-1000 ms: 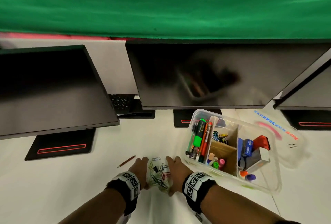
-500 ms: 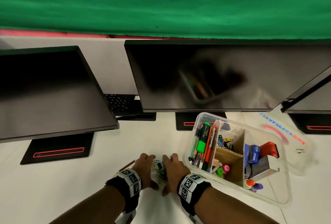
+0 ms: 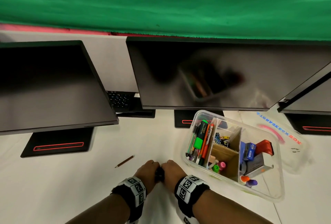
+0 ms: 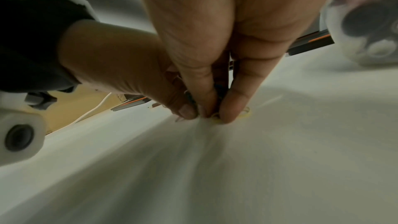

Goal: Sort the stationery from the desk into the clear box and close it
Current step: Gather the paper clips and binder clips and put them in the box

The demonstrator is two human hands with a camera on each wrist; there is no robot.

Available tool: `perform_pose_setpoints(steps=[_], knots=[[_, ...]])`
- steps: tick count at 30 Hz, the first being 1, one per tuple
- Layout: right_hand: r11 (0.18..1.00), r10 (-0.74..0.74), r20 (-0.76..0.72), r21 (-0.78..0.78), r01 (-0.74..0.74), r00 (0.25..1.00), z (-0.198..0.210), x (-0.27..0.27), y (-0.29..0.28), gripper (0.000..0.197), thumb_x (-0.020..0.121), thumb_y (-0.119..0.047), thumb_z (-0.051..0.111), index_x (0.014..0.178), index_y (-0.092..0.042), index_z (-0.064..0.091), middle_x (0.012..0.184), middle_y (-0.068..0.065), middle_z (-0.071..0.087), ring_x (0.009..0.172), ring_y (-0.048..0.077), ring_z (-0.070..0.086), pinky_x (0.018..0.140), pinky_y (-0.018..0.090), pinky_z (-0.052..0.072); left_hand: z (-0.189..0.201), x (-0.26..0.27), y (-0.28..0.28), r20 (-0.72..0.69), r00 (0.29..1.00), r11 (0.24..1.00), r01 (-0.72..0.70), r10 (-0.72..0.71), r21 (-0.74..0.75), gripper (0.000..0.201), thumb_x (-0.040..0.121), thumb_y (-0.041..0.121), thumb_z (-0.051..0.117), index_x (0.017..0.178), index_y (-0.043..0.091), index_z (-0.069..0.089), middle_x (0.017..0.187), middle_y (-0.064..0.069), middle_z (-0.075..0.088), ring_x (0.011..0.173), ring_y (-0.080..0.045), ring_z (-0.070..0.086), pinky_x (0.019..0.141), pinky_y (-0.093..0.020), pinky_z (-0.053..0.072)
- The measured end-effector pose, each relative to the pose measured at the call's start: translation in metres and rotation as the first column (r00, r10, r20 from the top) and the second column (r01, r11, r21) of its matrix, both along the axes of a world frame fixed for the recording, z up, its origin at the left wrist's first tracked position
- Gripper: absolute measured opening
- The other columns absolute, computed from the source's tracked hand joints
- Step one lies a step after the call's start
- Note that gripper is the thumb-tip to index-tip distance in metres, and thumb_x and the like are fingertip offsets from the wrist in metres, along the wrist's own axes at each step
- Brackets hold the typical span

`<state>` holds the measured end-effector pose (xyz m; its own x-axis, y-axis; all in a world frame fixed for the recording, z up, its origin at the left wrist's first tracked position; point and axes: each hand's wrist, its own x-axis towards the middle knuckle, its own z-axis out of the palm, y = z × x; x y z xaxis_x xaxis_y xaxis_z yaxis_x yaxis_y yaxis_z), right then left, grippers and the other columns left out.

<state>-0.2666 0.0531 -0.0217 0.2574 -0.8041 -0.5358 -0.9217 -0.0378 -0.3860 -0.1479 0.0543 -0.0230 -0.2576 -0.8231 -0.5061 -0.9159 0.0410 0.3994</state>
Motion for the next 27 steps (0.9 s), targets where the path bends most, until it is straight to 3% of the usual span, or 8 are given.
perform_pose_setpoints(steps=[4, 10, 18, 22, 24, 27], knots=[[0.999, 0.043, -0.046, 0.008, -0.043, 0.998, 0.014, -0.004, 0.008, 0.03, 0.097, -0.01, 0.039, 0.118, 0.003, 0.057, 0.126, 0.024, 0.055, 0.117, 0.034, 0.053, 0.097, 0.035, 0.04, 0.011, 0.0, -0.001, 0.007, 0.998, 0.998, 0.056, -0.056, -0.018, 0.026, 0.092, 0.021, 0.046, 0.114, 0.014, 0.059, 0.119, -0.007, 0.061, 0.11, -0.022, 0.057, 0.092, -0.027, 0.042], [0.992, 0.002, -0.063, -0.129, -0.011, 0.998, 0.054, -0.005, 0.005, 0.03, 0.094, -0.005, 0.038, 0.115, 0.003, 0.057, 0.122, 0.022, 0.059, 0.115, 0.036, 0.055, 0.095, 0.037, 0.041, 0.052, -0.001, -0.015, -0.019, 0.996, 0.983, 0.087, -0.092, -0.163, 0.027, 0.088, 0.016, 0.054, 0.114, 0.019, 0.061, 0.116, -0.003, 0.065, 0.108, -0.02, 0.059, 0.089, -0.023, 0.041], [0.923, -0.129, 0.122, -0.349, 0.164, 0.984, 0.114, -0.02, -0.008, 0.026, 0.093, -0.011, 0.045, 0.105, 0.0, 0.065, 0.11, 0.02, 0.066, 0.105, 0.035, 0.06, 0.086, 0.035, 0.047, 0.132, -0.016, -0.038, 0.0, 0.987, 0.924, 0.153, -0.163, -0.35, 0.023, 0.085, 0.017, 0.062, 0.107, 0.019, 0.066, 0.106, 0.001, 0.069, 0.101, -0.016, 0.061, 0.077, -0.015, 0.035], [0.891, -0.196, 0.18, -0.377, 0.252, 0.964, 0.132, -0.054, -0.017, 0.023, 0.093, -0.014, 0.048, 0.102, -0.003, 0.067, 0.103, 0.018, 0.068, 0.098, 0.032, 0.063, 0.079, 0.033, 0.049, 0.155, -0.049, -0.045, -0.037, 0.986, 0.903, 0.136, -0.165, -0.407, 0.023, 0.083, 0.018, 0.066, 0.107, 0.021, 0.067, 0.103, 0.003, 0.07, 0.098, -0.015, 0.062, 0.08, -0.019, 0.041], [0.877, -0.237, 0.2, -0.378, 0.298, 0.951, 0.139, -0.074, -0.021, 0.024, 0.092, -0.014, 0.048, 0.098, -0.003, 0.068, 0.101, 0.017, 0.069, 0.097, 0.033, 0.063, 0.07, 0.03, 0.043, 0.161, -0.069, -0.05, -0.081, 0.983, 0.903, 0.115, -0.162, -0.414, 0.024, 0.082, 0.018, 0.067, 0.105, 0.02, 0.068, 0.102, 0.002, 0.07, 0.098, -0.017, 0.063, 0.08, -0.02, 0.042], [0.869, -0.289, 0.206, -0.353, 0.347, 0.935, 0.144, -0.115, -0.024, 0.025, 0.092, -0.012, 0.047, 0.094, -0.002, 0.069, 0.098, 0.017, 0.07, 0.095, 0.031, 0.064, 0.067, 0.026, 0.037, 0.163, -0.111, -0.055, -0.132, 0.975, 0.897, 0.105, -0.177, -0.429, 0.026, 0.082, 0.012, 0.065, 0.106, 0.019, 0.068, 0.105, 0.0, 0.07, 0.101, -0.019, 0.063, 0.083, -0.022, 0.044]])
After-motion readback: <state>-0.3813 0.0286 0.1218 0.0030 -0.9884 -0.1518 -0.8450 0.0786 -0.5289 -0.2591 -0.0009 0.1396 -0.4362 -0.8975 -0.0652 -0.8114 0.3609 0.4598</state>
